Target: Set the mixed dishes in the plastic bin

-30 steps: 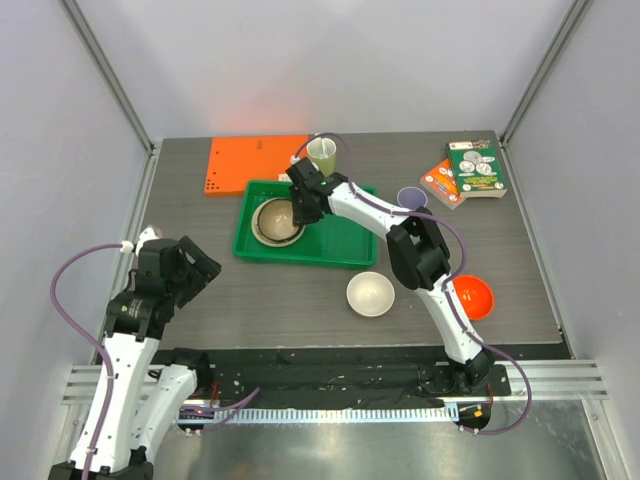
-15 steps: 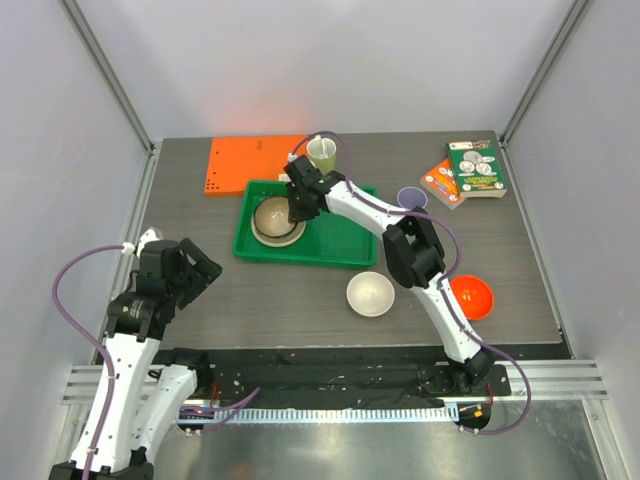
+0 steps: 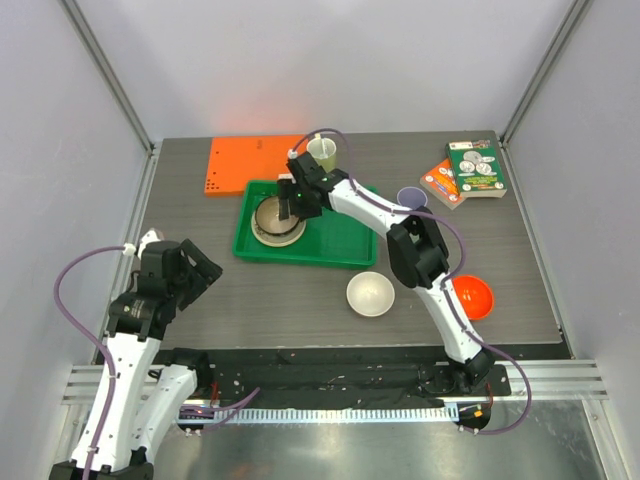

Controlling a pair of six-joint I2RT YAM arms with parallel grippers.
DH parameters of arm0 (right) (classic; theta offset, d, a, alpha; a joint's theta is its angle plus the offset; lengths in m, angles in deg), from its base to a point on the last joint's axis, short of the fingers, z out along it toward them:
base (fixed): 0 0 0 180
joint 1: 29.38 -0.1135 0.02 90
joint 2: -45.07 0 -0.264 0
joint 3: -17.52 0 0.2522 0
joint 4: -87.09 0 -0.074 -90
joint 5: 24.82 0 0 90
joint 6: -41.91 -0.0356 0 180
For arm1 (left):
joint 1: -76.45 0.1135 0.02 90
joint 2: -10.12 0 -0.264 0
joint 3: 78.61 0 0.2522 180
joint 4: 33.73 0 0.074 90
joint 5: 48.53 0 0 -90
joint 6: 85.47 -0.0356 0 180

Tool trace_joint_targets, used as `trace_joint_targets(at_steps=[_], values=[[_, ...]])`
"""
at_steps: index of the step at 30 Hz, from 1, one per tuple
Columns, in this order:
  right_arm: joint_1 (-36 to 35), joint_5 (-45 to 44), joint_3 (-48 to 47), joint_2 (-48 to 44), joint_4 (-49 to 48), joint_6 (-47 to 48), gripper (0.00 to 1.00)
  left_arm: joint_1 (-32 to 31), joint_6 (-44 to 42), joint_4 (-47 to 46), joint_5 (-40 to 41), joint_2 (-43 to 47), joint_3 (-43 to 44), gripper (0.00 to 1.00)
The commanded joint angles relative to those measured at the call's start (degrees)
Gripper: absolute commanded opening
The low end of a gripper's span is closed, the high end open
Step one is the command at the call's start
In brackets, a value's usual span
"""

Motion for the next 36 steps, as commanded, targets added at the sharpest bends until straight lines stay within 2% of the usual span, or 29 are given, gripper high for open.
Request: trace_joint_targets(at_steps=[1, 6, 9, 13, 16, 20, 27, 36], values=[[0.13, 0.03, 2.68, -10.99, -2.12, 1.34, 0.7, 0.37, 0.69, -1.41, -0.32, 0.49, -0.31, 0.75], [0.74, 1.18, 7.34, -20.81, -1.24, 0.46, 0.75, 0.37, 1.04, -1.24, -0.06, 0.5, -0.31, 0.75], [1.44, -0.58, 15.15, -27.41, -0.63, 0.55, 0.76, 0.28, 1.13, -1.24, -0.15, 0.67, -0.23, 0.75], [2.49, -6.27, 34.53, -42.85, -0.8, -0.15, 0.78, 0.36, 1.04, -2.11, -0.59, 0.85, -0.75, 0.75], [2.85, -8.49, 46.84, -50.35, -0.8, -1.2, 0.79, 0.37, 1.3, -2.9, -1.72, 0.67, -1.8, 0.75], [3.81, -9.2, 55.77, -60.19, 0.51, -3.75, 0.79, 0.37, 1.92, -4.22, -3.57, 0.58, -2.77, 0.74], [3.82, -11.83, 64.03, -66.36, 5.0, -8.23, 0.79, 0.37, 2.54, -4.66, -4.37, 1.37, -3.48, 0.73], [3.9, -12.45, 70.19, -67.07, 8.96, -10.61, 0.79, 0.36, 2.89, -5.01, -4.63, 1.81, -4.18, 0.73]])
